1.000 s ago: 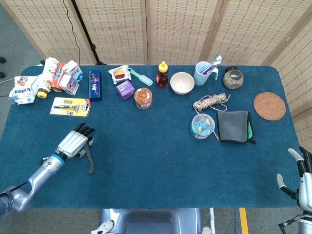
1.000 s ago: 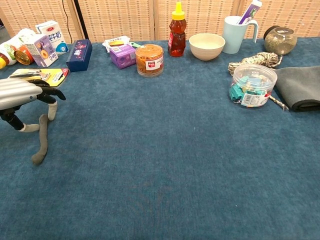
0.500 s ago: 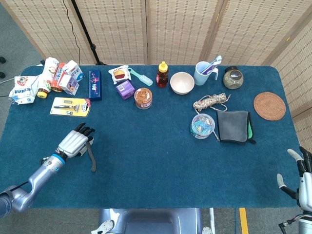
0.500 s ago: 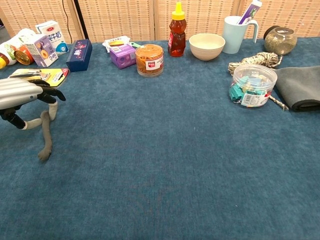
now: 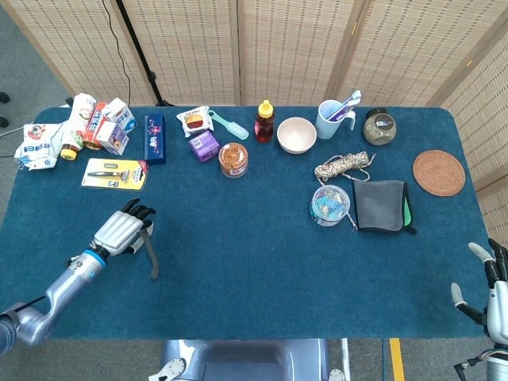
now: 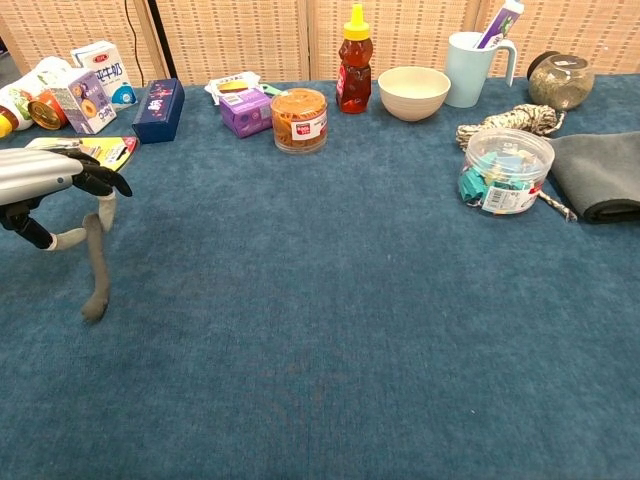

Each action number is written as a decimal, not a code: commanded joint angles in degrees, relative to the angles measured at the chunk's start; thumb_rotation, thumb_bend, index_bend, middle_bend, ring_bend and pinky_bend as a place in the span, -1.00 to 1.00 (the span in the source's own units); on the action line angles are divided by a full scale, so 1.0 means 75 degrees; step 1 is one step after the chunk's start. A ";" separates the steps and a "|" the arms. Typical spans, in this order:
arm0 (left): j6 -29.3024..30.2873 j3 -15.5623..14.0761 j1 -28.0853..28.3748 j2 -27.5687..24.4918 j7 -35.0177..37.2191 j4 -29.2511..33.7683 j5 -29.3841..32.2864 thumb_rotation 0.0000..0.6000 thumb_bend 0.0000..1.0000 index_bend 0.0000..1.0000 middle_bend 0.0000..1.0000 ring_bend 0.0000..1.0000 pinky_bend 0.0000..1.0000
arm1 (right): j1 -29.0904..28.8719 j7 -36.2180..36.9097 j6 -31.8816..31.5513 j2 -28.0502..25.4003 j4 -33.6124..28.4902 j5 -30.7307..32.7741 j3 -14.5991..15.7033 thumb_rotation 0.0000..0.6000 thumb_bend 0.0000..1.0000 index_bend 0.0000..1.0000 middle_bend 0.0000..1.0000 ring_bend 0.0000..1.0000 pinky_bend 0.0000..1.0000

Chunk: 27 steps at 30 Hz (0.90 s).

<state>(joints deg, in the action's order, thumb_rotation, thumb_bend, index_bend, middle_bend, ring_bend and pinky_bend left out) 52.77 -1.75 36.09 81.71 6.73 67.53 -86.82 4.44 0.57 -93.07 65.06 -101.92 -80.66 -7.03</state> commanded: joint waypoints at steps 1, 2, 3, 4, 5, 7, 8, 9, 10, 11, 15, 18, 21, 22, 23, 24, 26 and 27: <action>-0.0108 0.0047 0.0043 -0.0209 0.0127 0.0275 0.0097 1.00 -0.08 0.41 -0.57 -0.69 -0.95 | -0.0001 0.0005 0.0000 -0.0004 0.0000 -0.0005 -0.0001 1.00 -0.29 -0.61 -0.89 -0.94 -1.00; -0.0159 0.0088 0.0063 -0.0334 0.0166 0.0441 0.0168 1.00 -0.08 0.43 -0.55 -0.68 -0.95 | -0.0008 0.0013 0.0007 -0.0011 -0.0002 -0.0016 -0.0004 1.00 -0.29 -0.61 -0.89 -0.94 -1.00; -0.0211 0.0115 0.0088 -0.0442 0.0177 0.0578 0.0216 1.00 -0.08 0.43 -0.55 -0.67 -0.95 | -0.0014 0.0019 0.0013 -0.0010 0.0000 -0.0031 0.0000 1.00 -0.29 -0.61 -0.89 -0.94 -1.00; -0.0266 0.0142 0.0115 -0.0549 0.0178 0.0711 0.0264 1.00 -0.08 0.44 -0.55 -0.67 -0.95 | -0.0023 0.0027 0.0021 -0.0017 -0.0004 -0.0044 -0.0003 1.00 -0.29 -0.60 -0.89 -0.94 -1.00; -0.0332 0.0186 0.0149 -0.0685 0.0176 0.0880 0.0336 1.00 -0.08 0.45 -0.54 -0.67 -0.95 | -0.0033 0.0034 0.0034 -0.0021 -0.0006 -0.0071 0.0005 1.00 -0.29 -0.60 -0.89 -0.94 -1.00; -0.0427 0.0252 0.0199 -0.0880 0.0173 0.1128 0.0443 1.00 -0.08 0.46 -0.54 -0.67 -0.95 | -0.0049 0.0051 0.0043 -0.0022 -0.0001 -0.0108 0.0007 1.00 -0.29 -0.60 -0.89 -0.94 -1.00; -0.0472 0.0293 0.0226 -0.0987 0.0188 0.1264 0.0502 1.00 -0.08 0.46 -0.54 -0.67 -0.95 | -0.0059 0.0066 0.0052 -0.0026 0.0000 -0.0127 0.0007 1.00 -0.29 -0.60 -0.89 -0.94 -1.00; -0.0516 0.0335 0.0252 -0.1098 0.0200 0.1403 0.0562 1.00 -0.08 0.46 -0.54 -0.66 -0.95 | -0.0070 0.0082 0.0060 -0.0033 0.0000 -0.0146 0.0007 1.00 -0.29 -0.60 -0.89 -0.94 -1.00; -0.0559 0.0379 0.0280 -0.1209 0.0208 0.1545 0.0622 1.00 -0.08 0.46 -0.54 -0.66 -0.95 | -0.0082 0.0099 0.0066 -0.0041 0.0001 -0.0167 0.0003 1.00 -0.29 -0.60 -0.89 -0.94 -1.00; -0.0607 0.0420 0.0309 -0.1321 0.0214 0.1688 0.0681 1.00 -0.08 0.46 -0.54 -0.66 -0.95 | -0.0094 0.0118 0.0073 -0.0049 0.0008 -0.0190 0.0000 1.00 -0.29 -0.60 -0.89 -0.94 -1.00; -0.0768 0.0634 0.0479 -0.1828 0.0110 0.2322 0.0888 1.00 -0.08 0.46 -0.54 -0.66 -0.95 | -0.0186 0.0232 0.0145 -0.0106 0.0020 -0.0301 -0.0026 1.00 -0.29 -0.58 -0.89 -0.94 -1.00; -0.0846 0.0818 0.0594 -0.2150 -0.0111 0.2771 0.1124 1.00 -0.07 0.47 -0.54 -0.66 -0.95 | -0.0275 0.0360 0.0212 -0.0139 0.0055 -0.0366 -0.0069 1.00 -0.29 -0.56 -0.89 -0.94 -1.00; -0.0963 0.0970 0.0695 -0.2368 -0.0330 0.3121 0.1446 1.00 -0.07 0.48 -0.54 -0.66 -0.95 | -0.0363 0.0445 0.0290 -0.0158 0.0090 -0.0425 -0.0093 1.00 -0.29 -0.55 -0.88 -0.93 -1.00; -0.0995 0.1029 0.0730 -0.2427 -0.0394 0.3233 0.1571 1.00 -0.07 0.49 -0.54 -0.66 -0.95 | -0.0401 0.0469 0.0323 -0.0165 0.0101 -0.0454 -0.0102 1.00 -0.29 -0.55 -0.88 -0.92 -1.00; -0.1033 0.1101 0.0778 -0.2493 -0.0469 0.3354 0.1711 1.00 -0.08 0.49 -0.54 -0.66 -0.95 | -0.0451 0.0497 0.0365 -0.0178 0.0107 -0.0498 -0.0113 1.00 -0.29 -0.55 -0.87 -0.92 -1.00; -0.1080 0.1174 0.0834 -0.2566 -0.0590 0.3488 0.1895 1.00 -0.07 0.49 -0.54 -0.66 -0.95 | -0.0506 0.0535 0.0404 -0.0197 0.0111 -0.0542 -0.0131 1.00 -0.29 -0.54 -0.87 -0.92 -1.00; -0.1114 0.1309 0.0936 -0.2671 -0.0834 0.3718 0.2223 1.00 -0.07 0.49 -0.54 -0.66 -0.95 | -0.0618 0.0624 0.0475 -0.0237 0.0100 -0.0627 -0.0178 1.00 -0.29 -0.53 -0.85 -0.91 -1.00; -0.1133 0.1347 0.0975 -0.2710 -0.0942 0.3802 0.2363 1.00 -0.07 0.49 -0.54 -0.66 -0.95 | -0.0655 0.0667 0.0502 -0.0256 0.0093 -0.0648 -0.0191 1.00 -0.29 -0.52 -0.84 -0.91 -1.00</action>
<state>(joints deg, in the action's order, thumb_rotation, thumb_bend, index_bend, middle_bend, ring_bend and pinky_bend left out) 44.86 7.27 42.48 62.41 1.40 94.40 -71.08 -0.14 5.21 -89.60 63.36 -101.18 -85.25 -8.27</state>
